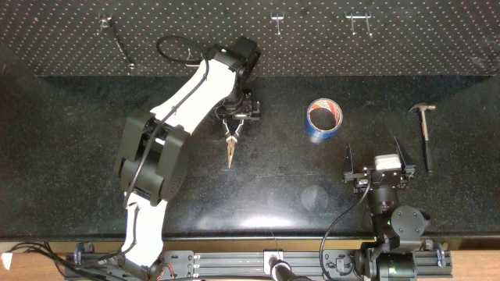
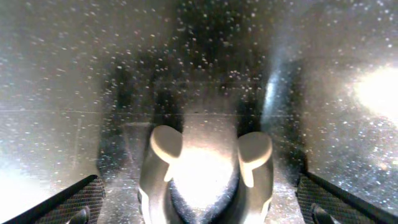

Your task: Place Tools Onto Pegboard

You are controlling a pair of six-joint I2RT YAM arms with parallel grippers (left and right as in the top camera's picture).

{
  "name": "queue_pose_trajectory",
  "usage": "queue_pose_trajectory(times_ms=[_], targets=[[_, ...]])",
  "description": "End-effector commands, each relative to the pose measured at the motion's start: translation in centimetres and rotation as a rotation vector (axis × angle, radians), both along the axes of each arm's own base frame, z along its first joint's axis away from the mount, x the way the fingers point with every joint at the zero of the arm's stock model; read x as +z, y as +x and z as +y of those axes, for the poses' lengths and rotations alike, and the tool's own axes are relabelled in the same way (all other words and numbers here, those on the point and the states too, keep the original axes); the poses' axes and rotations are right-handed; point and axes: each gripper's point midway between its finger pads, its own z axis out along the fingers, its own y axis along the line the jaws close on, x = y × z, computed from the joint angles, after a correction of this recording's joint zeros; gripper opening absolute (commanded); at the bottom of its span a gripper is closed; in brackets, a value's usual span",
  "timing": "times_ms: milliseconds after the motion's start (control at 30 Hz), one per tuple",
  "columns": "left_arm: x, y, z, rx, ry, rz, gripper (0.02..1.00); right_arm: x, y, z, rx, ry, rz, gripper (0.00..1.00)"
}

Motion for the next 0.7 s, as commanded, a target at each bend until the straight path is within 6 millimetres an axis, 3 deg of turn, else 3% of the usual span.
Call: queue_pose_trajectory(times_ms=[33, 533, 633, 700], targets=[[-1.08, -0.50, -0.18, 0.014, -0.017, 0.041, 0.996, -0.14, -0.01, 0.04, -0.002, 0.014, 0.001, 0.976], [-1.64, -1.25, -0.47, 0.062, -0.037, 0.070, 0.980, -0.15, -0.02, 0.04, -0.002, 0.014, 0.001, 0.976], [-1.64, -1.25, -0.47, 0.062, -0.037, 0.070, 0.669, -0.14, -0.01, 0.04, -0.002, 0.015, 0.001, 0.976], [-1.64, -1.24, -0.47, 0.062, -0.037, 0.070, 0.645, -0.15, -0.02, 0.04, -0.002, 0.015, 0.001, 0.974]])
